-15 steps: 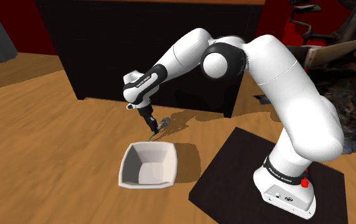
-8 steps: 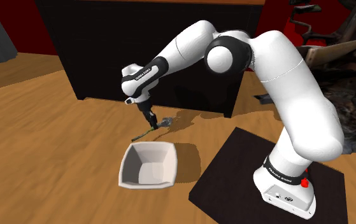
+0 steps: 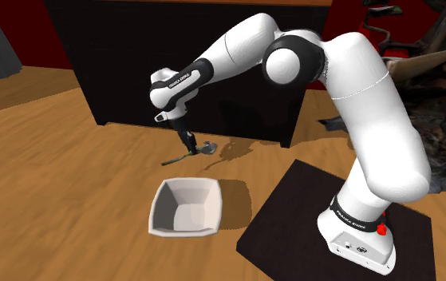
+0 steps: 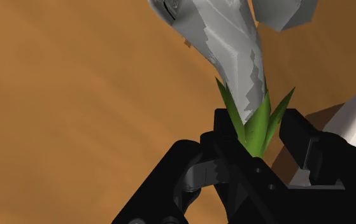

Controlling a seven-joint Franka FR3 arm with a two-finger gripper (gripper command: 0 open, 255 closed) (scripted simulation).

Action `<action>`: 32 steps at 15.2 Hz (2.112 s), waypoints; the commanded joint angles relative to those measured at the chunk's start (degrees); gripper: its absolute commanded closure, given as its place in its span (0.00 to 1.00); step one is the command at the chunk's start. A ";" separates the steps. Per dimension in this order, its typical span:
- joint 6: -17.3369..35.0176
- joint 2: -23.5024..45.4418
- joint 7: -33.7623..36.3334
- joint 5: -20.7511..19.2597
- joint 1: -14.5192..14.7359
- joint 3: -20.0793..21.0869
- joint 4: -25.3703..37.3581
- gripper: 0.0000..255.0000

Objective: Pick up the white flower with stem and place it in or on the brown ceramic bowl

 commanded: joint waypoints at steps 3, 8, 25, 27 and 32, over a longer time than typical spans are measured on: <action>-2.18 -1.68 0.05 0.03 0.00 0.03 0.49 1.00; -4.93 -3.56 0.09 0.06 -0.02 0.05 1.36 1.00; -1.36 -17.83 9.26 2.74 6.33 3.85 -16.00 1.00; -0.26 -19.59 11.18 3.41 7.63 4.76 -18.69 1.00; 2.13 -23.18 16.17 5.23 10.99 7.24 -24.07 1.00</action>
